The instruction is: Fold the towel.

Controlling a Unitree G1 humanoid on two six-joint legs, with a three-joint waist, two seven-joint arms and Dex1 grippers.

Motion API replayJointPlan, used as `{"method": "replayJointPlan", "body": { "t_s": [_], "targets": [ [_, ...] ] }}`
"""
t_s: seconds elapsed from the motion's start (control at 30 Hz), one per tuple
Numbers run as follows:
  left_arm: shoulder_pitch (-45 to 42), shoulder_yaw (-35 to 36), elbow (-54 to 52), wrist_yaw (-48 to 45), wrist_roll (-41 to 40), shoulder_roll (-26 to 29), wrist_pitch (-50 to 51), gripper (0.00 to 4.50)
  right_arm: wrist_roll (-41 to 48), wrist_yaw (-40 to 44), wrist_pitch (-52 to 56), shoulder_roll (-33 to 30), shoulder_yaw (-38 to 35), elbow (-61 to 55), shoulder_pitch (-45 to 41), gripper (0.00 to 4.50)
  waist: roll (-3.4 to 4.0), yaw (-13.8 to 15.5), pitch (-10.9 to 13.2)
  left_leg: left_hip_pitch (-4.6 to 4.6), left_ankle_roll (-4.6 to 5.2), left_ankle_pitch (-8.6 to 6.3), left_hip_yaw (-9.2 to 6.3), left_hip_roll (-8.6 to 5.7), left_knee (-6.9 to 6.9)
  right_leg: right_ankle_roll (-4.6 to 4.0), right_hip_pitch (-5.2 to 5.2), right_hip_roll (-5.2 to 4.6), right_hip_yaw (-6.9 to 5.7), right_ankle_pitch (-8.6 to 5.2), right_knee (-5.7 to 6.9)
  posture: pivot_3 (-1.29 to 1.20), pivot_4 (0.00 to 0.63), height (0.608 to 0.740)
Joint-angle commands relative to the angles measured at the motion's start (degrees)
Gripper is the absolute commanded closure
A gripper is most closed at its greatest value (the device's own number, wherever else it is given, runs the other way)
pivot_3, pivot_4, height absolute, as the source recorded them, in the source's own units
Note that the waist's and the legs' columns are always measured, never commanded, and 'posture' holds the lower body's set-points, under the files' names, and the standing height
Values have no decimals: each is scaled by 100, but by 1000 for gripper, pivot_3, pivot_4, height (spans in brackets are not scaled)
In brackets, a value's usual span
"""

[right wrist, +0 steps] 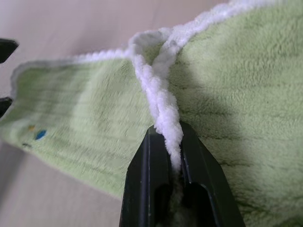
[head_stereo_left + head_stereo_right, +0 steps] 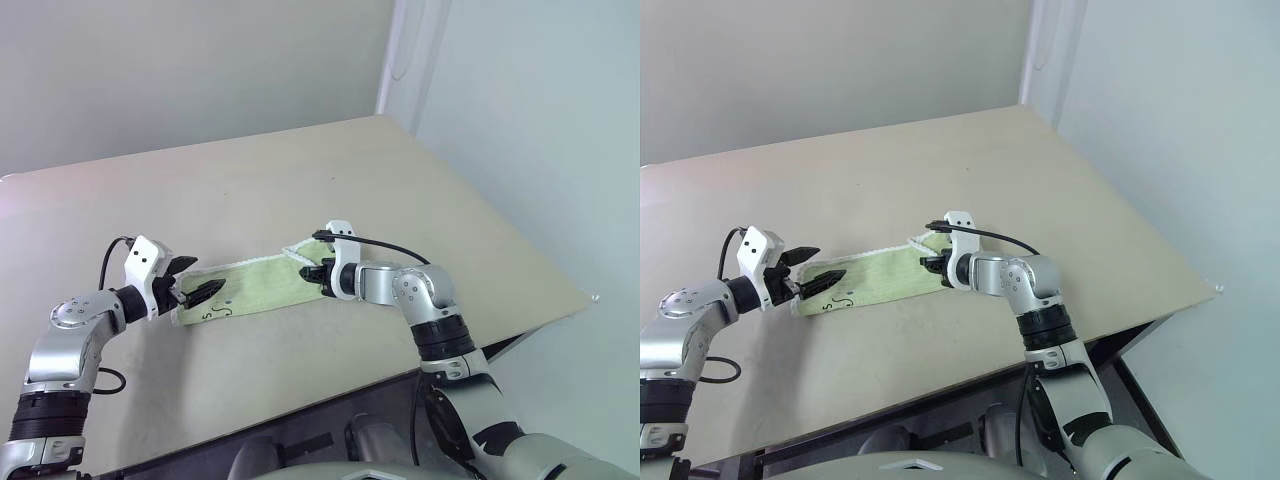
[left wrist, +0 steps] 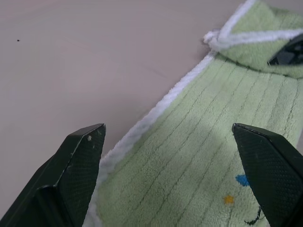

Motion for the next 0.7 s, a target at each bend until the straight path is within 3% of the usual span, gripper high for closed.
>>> {"method": "replayJointPlan", "body": {
  "t_s": [0.03, 0.07, 0.23, 0.4, 0.57, 0.7],
  "targets": [
    [-75, 111, -166, 12, -21, 75, -45, 0, -32, 159, -38, 119, -158, -110, -52, 3981, 0, -1, 0, -1, 0, 0, -2, 0, 0, 0, 0, 0, -2, 0, 0, 0, 0, 740],
    [-81, 107, -162, 10, -24, 73, -43, 0, -26, 207, 6, 139, -183, -104, -40, 3814, 0, -1, 0, -1, 0, 0, -3, 0, 0, 0, 0, 0, -4, 0, 0, 0, 0, 740],
    [-122, 90, -106, -17, -15, 87, -51, 0, 5, 427, 172, 215, -213, -299, 28, 2115, 0, -4, 0, -1, 0, 0, -4, 0, 0, 0, 0, 0, -4, 0, 1, 0, 0, 740],
    [-205, 116, -36, -76, -18, 158, -35, 0, 503, 1274, 62, 54, -419, -1148, 46, 263, 1, 2, 1, -2, 0, 0, -4, 0, 0, 1, 0, 0, -5, 0, 0, 0, 0, 740],
    [-202, 171, 1, -84, -48, 208, 36, 0, 622, 1957, -613, -389, -765, -1524, -102, 263, -1, 19, 0, -1, 0, 0, -7, 0, 0, 2, 1, -1, -9, -1, -1, 0, 0, 740],
    [-9, 273, -198, -135, -316, 364, 779, 0, -315, 2230, -1609, -908, -257, -1007, -12, 263, 0, -15, 0, 1, 0, 0, -7, 0, 0, -3, 2, 0, -10, -5, 0, 0, 0, 740]
  ]
}}
